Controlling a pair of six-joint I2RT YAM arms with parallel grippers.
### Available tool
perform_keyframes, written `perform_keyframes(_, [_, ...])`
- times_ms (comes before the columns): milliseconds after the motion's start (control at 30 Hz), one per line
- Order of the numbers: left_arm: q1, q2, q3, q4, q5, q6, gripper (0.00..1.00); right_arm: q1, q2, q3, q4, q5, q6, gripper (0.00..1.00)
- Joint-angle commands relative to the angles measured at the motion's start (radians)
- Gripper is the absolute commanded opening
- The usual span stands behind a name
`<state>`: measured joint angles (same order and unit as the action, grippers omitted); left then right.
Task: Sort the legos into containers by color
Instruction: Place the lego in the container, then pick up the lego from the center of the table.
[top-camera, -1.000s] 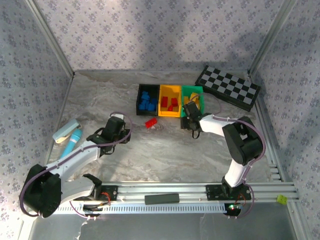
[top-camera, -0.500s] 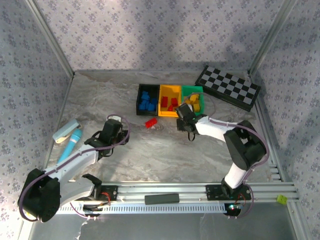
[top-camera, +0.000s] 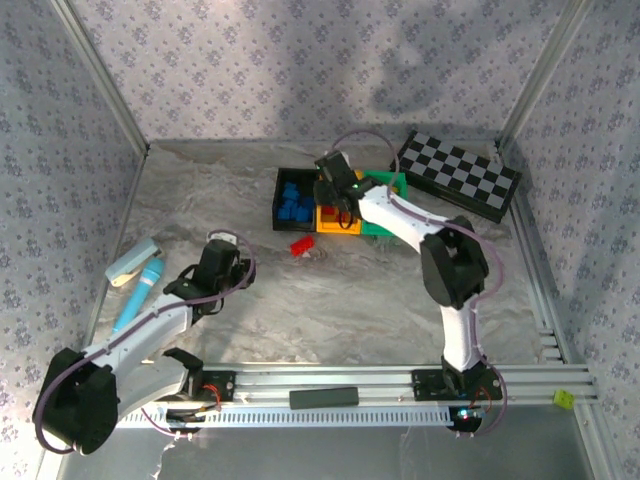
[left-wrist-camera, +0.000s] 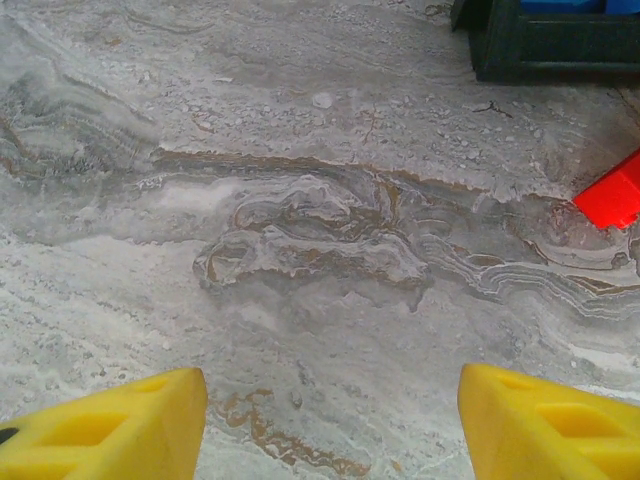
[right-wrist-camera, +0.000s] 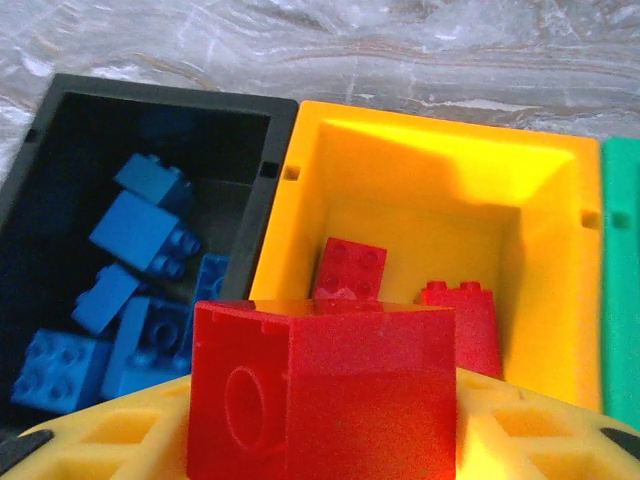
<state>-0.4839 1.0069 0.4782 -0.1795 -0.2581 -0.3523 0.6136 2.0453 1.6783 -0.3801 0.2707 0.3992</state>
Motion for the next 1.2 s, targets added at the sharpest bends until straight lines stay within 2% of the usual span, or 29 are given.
perform_keyframes(0, [0.010,-0.027,-0.005,0.010,0.002,-0.016,0.67,-0.013,0.033,0.054,-0.107,-0.018,-0.005,0.55])
perform_keyframes(333, [0.016,-0.006,-0.003,0.022,0.025,-0.013,0.67,0.015,-0.097,-0.129,-0.014,0.013,-0.013,0.65])
perform_keyframes(600, [0.016,0.019,0.003,0.026,0.025,-0.011,0.67,0.014,-0.244,-0.286,0.043,0.025,-0.036,0.64])
perform_keyframes(1000, [0.015,0.118,0.052,0.019,0.077,0.010,0.67,-0.013,-0.473,-0.634,0.140,0.092,-0.078,0.64])
perform_keyframes(1167, [0.008,0.138,0.082,0.008,0.158,0.020,0.68,-0.056,-0.573,-0.755,0.157,0.078,-0.104,0.64])
